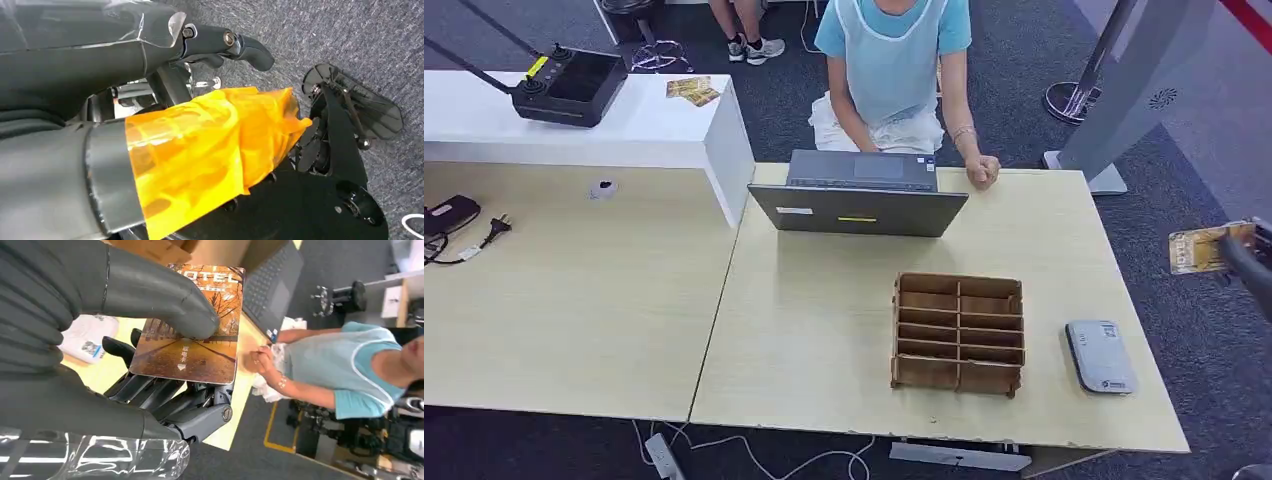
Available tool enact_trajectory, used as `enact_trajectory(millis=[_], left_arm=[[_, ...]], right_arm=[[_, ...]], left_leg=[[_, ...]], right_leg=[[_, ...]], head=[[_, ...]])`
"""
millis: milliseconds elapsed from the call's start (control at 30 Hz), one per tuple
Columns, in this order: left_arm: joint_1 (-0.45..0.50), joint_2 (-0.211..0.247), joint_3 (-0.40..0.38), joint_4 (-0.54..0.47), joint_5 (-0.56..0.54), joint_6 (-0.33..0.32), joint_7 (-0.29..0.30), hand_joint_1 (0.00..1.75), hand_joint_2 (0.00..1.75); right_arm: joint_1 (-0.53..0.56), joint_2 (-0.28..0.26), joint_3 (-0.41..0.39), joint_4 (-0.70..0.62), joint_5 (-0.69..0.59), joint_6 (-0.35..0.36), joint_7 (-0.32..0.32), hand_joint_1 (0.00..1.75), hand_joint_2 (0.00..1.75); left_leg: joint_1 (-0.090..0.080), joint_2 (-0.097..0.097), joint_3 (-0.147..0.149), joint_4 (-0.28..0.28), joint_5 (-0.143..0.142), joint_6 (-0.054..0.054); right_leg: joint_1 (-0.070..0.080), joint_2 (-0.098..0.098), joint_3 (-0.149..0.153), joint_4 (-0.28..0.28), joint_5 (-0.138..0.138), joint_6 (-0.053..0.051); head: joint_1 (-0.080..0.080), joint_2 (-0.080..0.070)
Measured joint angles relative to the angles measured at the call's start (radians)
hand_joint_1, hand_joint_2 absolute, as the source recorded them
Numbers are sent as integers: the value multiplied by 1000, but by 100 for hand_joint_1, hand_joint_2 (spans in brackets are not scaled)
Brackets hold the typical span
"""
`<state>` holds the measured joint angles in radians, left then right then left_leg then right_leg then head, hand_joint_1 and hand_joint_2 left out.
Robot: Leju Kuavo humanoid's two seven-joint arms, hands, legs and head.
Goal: Pass the card to the sensor for recognition and then transmit it.
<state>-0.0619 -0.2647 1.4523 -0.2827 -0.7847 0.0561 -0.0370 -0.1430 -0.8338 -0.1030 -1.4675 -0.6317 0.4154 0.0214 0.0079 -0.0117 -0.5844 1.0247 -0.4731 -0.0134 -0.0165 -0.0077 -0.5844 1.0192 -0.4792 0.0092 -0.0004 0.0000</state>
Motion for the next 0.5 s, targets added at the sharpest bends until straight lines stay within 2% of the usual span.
enact_trajectory(millis=[267,500], left_arm=[[1,0,0,0,0,-5,-1,0,0],[1,0,0,0,-1,-6,-1,0,0]], right_arm=[[85,-100,-15,-36,16,36,12,175,175],[97,-132,3,-36,81,31,36,175,175]], left_leg=[[0,0,0,0,0,0],[0,0,0,0,0,0]], right_leg=[[0,0,0,0,0,0],[0,1,0,0,0,0]], head=[[0,0],[0,0]])
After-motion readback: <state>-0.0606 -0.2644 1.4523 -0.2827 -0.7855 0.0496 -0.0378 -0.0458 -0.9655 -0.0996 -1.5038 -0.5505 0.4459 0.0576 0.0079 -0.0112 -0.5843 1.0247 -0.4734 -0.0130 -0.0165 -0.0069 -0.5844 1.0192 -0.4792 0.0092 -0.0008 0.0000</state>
